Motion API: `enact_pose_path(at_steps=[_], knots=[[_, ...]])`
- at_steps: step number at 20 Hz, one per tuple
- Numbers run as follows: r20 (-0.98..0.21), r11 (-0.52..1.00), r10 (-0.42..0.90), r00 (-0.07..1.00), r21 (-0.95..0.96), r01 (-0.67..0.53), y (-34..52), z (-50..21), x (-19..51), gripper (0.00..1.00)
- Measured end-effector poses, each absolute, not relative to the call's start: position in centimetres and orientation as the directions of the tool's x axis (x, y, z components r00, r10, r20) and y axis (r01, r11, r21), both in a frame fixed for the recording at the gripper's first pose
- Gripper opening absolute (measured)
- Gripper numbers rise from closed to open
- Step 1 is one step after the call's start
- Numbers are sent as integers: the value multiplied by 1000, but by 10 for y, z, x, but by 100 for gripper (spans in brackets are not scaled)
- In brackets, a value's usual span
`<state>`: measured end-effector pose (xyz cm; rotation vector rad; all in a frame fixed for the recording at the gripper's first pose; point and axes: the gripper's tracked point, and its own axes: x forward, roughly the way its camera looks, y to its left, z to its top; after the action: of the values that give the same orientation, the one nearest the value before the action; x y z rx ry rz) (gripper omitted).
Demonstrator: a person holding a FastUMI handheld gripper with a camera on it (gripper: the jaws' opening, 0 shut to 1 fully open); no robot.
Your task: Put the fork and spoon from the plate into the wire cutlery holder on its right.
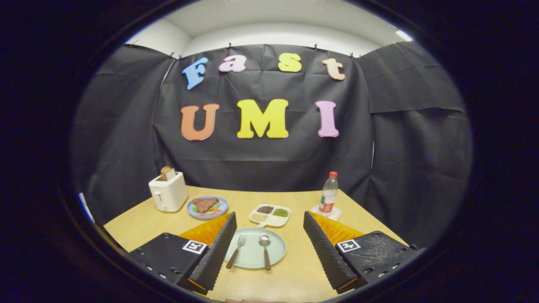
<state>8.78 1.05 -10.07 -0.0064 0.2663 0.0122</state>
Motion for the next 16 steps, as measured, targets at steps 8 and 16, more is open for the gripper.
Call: enact_pose_path(at_steps=[8, 16], knots=[[-473, 1000, 17, 881, -1, -19, 9, -182, 138, 96], [-640, 996, -3, 768, -67, -52, 21, -261, 176, 93]])
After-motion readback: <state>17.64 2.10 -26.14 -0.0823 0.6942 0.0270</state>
